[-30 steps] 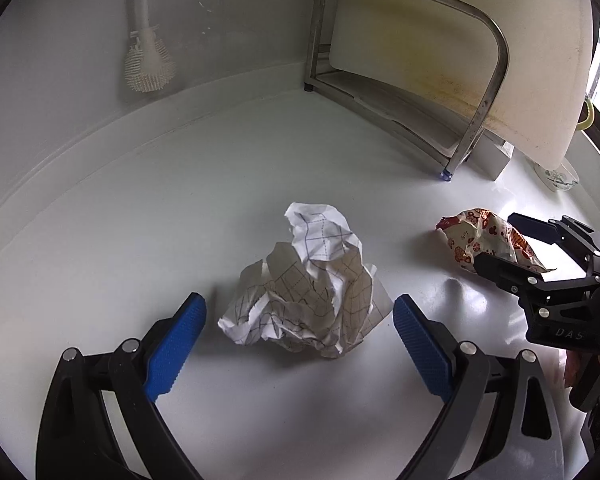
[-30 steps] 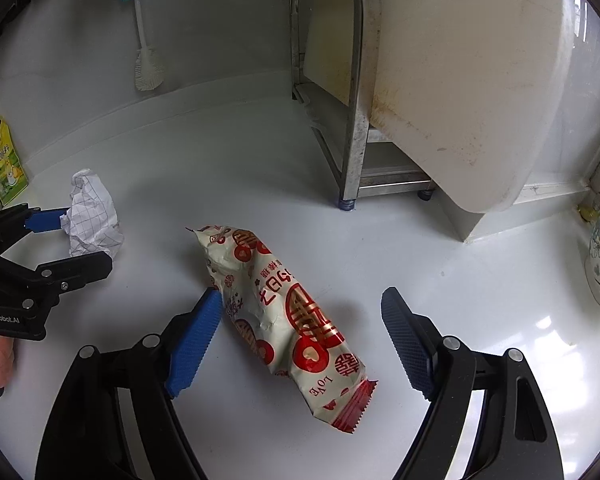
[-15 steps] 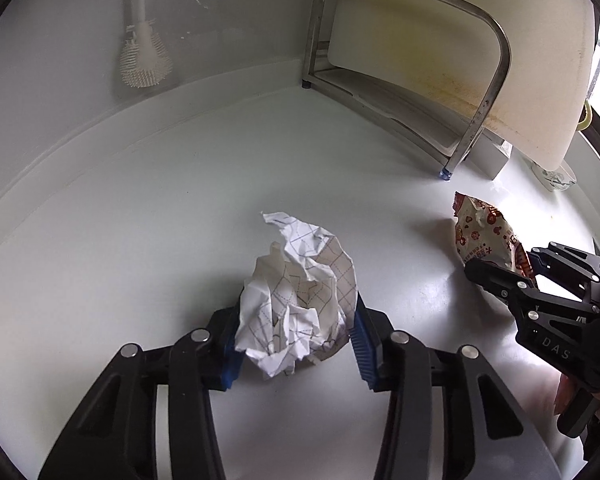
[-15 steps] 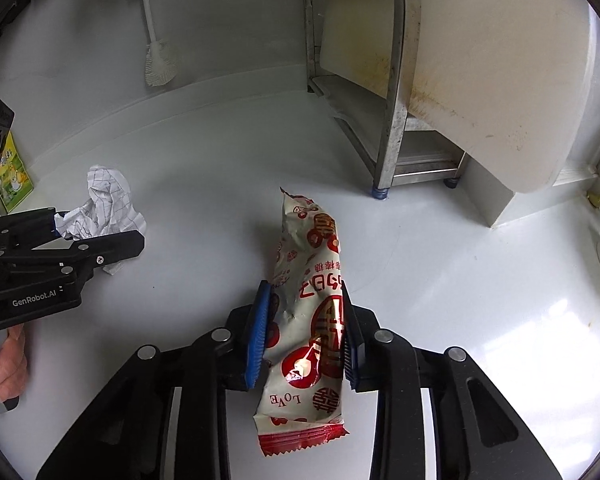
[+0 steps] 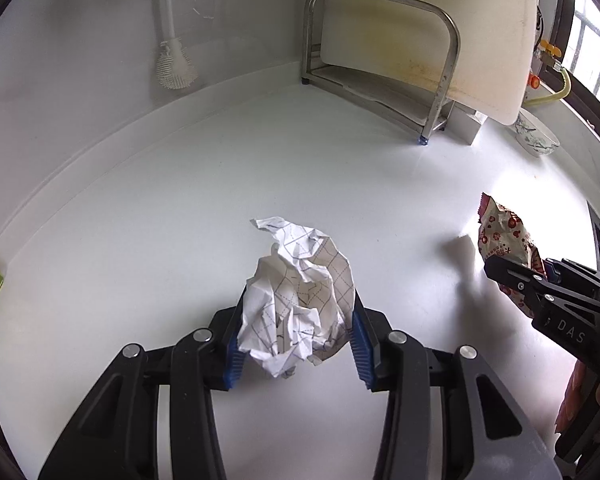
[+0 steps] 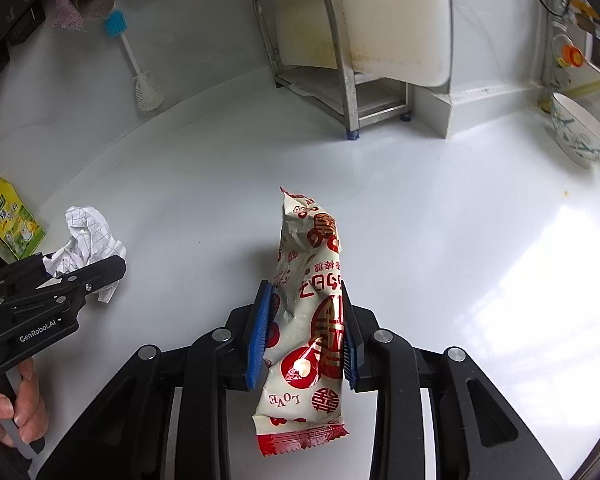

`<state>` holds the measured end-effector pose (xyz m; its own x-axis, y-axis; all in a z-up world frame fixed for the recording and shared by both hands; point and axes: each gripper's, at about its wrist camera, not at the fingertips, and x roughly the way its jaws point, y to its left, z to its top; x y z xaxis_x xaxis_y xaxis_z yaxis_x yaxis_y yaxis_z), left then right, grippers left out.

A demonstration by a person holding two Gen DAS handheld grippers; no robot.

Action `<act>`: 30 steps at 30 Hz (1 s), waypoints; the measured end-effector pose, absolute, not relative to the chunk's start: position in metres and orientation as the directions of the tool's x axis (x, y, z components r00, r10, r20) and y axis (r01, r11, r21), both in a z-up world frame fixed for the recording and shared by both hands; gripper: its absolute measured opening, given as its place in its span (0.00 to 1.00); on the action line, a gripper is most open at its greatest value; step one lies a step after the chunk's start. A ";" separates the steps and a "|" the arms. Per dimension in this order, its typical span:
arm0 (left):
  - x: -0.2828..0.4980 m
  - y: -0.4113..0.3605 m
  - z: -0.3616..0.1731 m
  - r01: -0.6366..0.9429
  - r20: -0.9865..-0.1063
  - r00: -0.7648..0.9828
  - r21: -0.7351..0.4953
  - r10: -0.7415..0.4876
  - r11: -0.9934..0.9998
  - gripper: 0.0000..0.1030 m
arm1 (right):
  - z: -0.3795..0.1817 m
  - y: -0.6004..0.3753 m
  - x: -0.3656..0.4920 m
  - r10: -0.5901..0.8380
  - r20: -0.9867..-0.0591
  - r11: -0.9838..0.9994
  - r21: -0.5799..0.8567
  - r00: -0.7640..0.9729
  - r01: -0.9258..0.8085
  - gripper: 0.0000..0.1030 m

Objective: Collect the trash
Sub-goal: 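Carry the tissue and wrapper with both tools over the basket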

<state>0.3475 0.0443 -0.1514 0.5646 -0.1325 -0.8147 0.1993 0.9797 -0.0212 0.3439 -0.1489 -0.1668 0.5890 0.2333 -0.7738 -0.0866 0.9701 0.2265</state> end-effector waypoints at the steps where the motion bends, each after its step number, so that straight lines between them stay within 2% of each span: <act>1: 0.340 0.044 -0.150 0.201 -0.814 0.566 -0.017 -0.130 0.979 0.41 | -0.166 -0.149 0.335 0.230 -0.773 0.969 0.235 0.592 -0.070 0.29; 17: 0.197 0.010 -0.119 0.246 -0.822 0.552 0.001 -0.140 0.969 0.41 | -0.134 -0.174 0.159 0.145 -0.783 0.965 0.247 0.605 0.089 0.29; 30: 0.069 -0.040 -0.101 0.302 -0.818 0.541 -0.027 -0.195 0.953 0.41 | -0.124 -0.208 0.010 0.106 -0.792 0.973 0.207 0.602 0.100 0.29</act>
